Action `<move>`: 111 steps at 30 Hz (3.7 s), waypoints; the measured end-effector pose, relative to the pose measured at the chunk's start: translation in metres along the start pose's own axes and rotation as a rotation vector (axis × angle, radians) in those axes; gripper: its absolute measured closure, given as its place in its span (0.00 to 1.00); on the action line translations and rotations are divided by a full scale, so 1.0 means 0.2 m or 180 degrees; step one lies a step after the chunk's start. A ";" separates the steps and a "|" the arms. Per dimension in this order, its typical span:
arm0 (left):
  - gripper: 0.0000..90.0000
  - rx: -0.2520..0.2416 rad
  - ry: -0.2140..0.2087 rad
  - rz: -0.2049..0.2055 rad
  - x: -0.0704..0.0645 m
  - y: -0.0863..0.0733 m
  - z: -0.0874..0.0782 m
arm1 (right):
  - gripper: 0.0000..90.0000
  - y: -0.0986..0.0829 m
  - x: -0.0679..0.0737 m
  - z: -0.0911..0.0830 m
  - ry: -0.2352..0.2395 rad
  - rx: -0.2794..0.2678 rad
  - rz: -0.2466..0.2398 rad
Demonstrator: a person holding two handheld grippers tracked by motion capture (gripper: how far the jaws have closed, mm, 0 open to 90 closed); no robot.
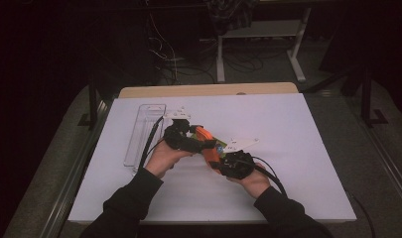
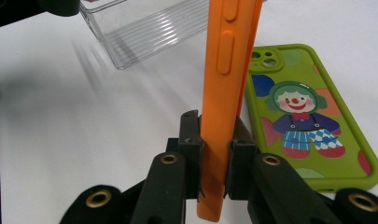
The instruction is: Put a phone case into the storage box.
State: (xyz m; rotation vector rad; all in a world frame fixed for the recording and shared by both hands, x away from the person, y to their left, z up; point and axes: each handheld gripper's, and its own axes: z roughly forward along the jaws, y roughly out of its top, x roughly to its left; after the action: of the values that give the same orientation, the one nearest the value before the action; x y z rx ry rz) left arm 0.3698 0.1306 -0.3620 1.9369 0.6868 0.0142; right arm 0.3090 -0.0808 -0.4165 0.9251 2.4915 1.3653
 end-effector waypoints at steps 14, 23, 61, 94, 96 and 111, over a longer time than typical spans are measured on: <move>0.18 -0.0076 0.0069 0.0074 0.00 0.04 -0.03 | 0.51 0.01 -0.01 -0.03 -0.0052 -0.0045 -0.0009; 0.18 -0.0082 0.0300 0.0126 0.08 0.14 -0.13 | 0.19 -0.04 -0.10 -0.14 -0.0214 0.0048 0.0015; 0.18 -0.0111 0.1445 -0.0088 0.53 0.34 -0.67 | 0.00 -0.35 -0.21 -0.34 -0.0422 0.0112 0.0047; 0.17 0.0407 0.2174 -0.0433 0.94 0.23 -0.36 | 0.00 -0.35 -0.22 -0.35 -0.0373 0.0065 0.0007; 0.16 0.0397 0.2213 -0.0439 0.94 0.23 -0.35 | 0.00 -0.35 -0.22 -0.35 -0.0368 0.0074 0.0021; 0.13 0.0207 0.2312 -0.0455 0.97 0.22 -0.33 | 0.00 -0.35 -0.21 -0.35 -0.0350 0.0090 -0.0005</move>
State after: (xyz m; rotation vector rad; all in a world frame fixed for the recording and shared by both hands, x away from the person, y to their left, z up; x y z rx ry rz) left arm 0.5317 0.2624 -0.3501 1.9279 1.3090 0.6373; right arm 0.2833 -0.1829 -0.4394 0.9759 2.4353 1.2463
